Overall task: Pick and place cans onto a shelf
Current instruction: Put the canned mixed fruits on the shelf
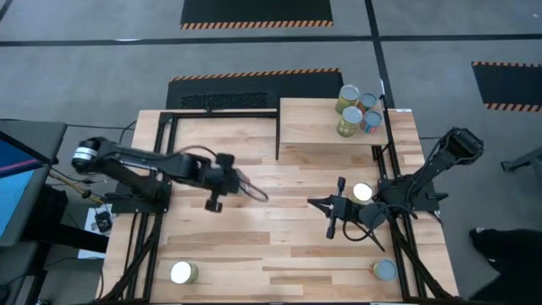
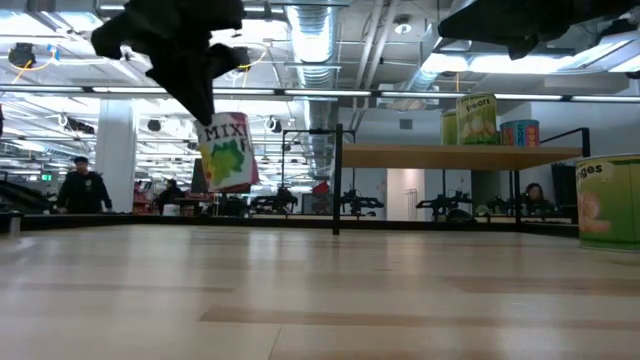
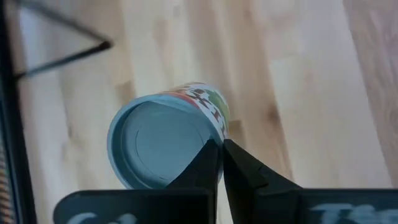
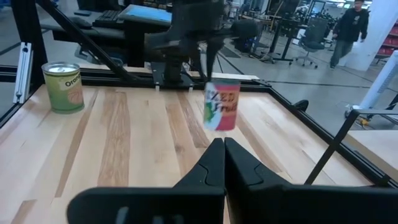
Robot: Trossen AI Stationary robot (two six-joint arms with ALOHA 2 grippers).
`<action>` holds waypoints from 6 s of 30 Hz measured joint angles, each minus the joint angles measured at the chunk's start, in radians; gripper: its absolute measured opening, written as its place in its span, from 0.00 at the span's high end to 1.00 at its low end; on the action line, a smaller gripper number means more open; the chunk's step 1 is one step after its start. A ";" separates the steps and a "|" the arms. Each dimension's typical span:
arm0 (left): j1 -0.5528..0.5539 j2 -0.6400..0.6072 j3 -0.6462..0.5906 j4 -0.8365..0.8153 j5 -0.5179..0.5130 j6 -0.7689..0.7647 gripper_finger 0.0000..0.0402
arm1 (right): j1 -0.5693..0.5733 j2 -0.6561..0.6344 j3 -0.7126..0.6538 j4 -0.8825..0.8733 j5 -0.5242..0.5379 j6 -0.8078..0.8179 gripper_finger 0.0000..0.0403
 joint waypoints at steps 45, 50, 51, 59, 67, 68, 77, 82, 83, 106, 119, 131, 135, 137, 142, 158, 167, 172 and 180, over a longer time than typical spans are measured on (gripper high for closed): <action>-0.132 -0.072 -0.232 0.609 -0.001 -0.032 0.75 | -0.146 0.059 0.077 -0.007 -0.346 0.024 0.92; -0.126 -0.231 -0.511 1.046 -0.001 -0.036 0.75 | -0.226 0.171 0.203 -0.097 -0.471 0.028 0.90; -0.120 -0.256 -0.551 1.105 0.000 -0.036 0.75 | -0.239 0.196 0.235 -0.124 -0.482 0.034 0.89; -0.046 -0.409 -0.711 1.265 0.021 -0.041 0.75 | -0.310 0.378 0.495 -0.402 -0.544 0.037 0.77; -0.004 -0.429 -0.724 1.260 0.036 -0.050 0.75 | -0.381 0.568 0.768 -0.732 -0.637 0.024 0.62; -0.002 -0.428 -0.725 1.256 0.036 -0.052 0.75 | -0.389 0.588 0.795 -0.772 -0.639 0.013 0.60; 0.005 -0.415 -0.725 1.241 0.029 -0.058 0.75 | -0.427 0.745 1.002 -0.995 -0.660 -0.077 0.52; 0.005 -0.415 -0.725 1.232 0.028 -0.062 0.75 | -0.441 0.778 1.038 -1.069 -0.683 -0.079 0.56; 0.005 -0.415 -0.725 1.232 0.028 -0.062 0.75 | -0.445 0.776 1.038 -1.074 -0.684 -0.080 0.57; 0.072 -0.416 -0.755 1.321 0.091 -0.115 0.75 | -0.466 0.775 1.040 -1.103 -0.732 -0.127 0.84; 0.117 -0.416 -0.755 1.321 0.106 -0.098 0.75 | -0.512 0.775 1.040 -1.103 -0.733 -0.097 0.82; 0.118 -0.416 -0.755 1.320 0.106 -0.090 0.75 | -0.513 0.737 1.040 -1.114 -0.766 -0.057 0.93; 0.118 -0.416 -0.755 1.320 0.106 -0.091 0.75 | -0.515 0.682 1.087 -1.152 -0.786 0.023 0.97; 0.118 -0.416 -0.755 1.320 0.106 -0.092 0.75 | -0.514 0.652 1.123 -1.196 -0.786 0.064 0.97; 0.117 -0.416 -0.755 1.320 0.106 -0.115 0.75 | -0.528 0.579 1.234 -1.320 -0.784 0.201 0.95; 0.117 -0.416 -0.755 1.320 0.106 -0.122 0.75 | -0.985 0.483 1.364 -1.626 -0.594 0.307 0.95; 0.117 -0.416 -0.755 1.321 0.106 -0.121 0.75 | -1.219 0.497 1.364 -1.670 -0.596 0.355 0.95; 0.117 -0.416 -0.755 1.320 0.106 -0.122 0.75 | -1.259 0.497 1.363 -1.691 -0.597 0.393 0.95; 0.117 -0.416 -0.755 1.320 0.106 -0.135 0.75 | -1.226 0.498 1.363 -1.693 -0.598 0.419 0.95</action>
